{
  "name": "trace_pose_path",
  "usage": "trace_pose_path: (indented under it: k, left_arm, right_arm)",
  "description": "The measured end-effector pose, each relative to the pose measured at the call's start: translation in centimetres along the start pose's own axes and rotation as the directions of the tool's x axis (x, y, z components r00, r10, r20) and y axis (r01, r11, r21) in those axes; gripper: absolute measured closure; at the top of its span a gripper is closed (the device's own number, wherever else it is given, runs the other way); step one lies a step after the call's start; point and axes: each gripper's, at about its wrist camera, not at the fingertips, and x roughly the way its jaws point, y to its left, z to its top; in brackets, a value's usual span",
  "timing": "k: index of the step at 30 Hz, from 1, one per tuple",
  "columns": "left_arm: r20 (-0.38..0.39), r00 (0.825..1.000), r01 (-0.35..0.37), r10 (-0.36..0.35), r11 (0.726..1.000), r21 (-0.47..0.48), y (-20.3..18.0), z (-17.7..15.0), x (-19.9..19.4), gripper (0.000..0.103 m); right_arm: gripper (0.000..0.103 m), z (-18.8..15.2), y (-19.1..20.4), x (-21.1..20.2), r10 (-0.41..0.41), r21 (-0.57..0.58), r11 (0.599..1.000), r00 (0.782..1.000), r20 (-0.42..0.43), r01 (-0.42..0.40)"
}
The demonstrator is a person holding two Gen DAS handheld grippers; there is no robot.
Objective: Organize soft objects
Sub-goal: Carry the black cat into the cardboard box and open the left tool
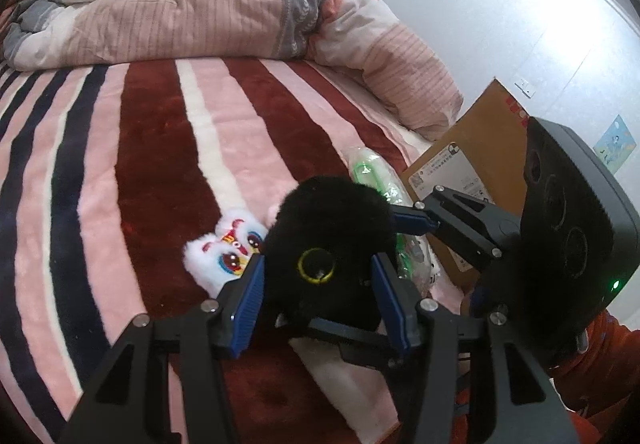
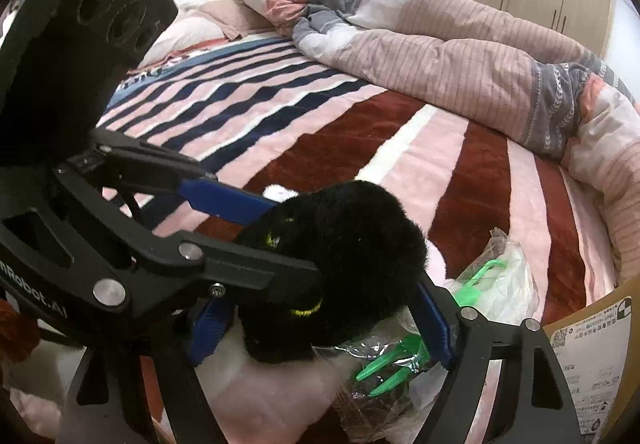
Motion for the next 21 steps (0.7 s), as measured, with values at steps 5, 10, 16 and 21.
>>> trace_pose_path:
  k: [5, 10, 16, 21]
  left_arm:
    - [0.007, 1.000, -0.024, 0.024, 1.000, 0.017, -0.7, -0.2, -0.7, 0.057]
    - [0.017, 0.998, -0.064, 0.064, 0.998, 0.024, -1.1, -0.3, -1.4, 0.058]
    - [0.009, 0.996, -0.092, 0.092, 0.996, 0.016, -0.8, -0.4, -1.7, 0.059]
    - [-0.004, 0.998, -0.070, 0.070, 0.998, -0.009, 0.1, -0.6, -1.0, 0.056]
  right_arm:
    - [0.027, 0.5, 0.4, -0.4, -0.017, -0.018, 1.000, 1.000, 0.012, 0.017]
    - [0.031, 0.7, 1.1, -0.7, -0.035, -0.042, 0.998, 0.999, 0.023, 0.036]
    - [0.033, 0.7, 1.5, -0.2, -0.022, -0.049, 0.999, 1.000, -0.003, 0.022]
    - [0.026, 0.2, 1.7, 1.0, -0.024, -0.081, 0.996, 0.999, -0.044, 0.020]
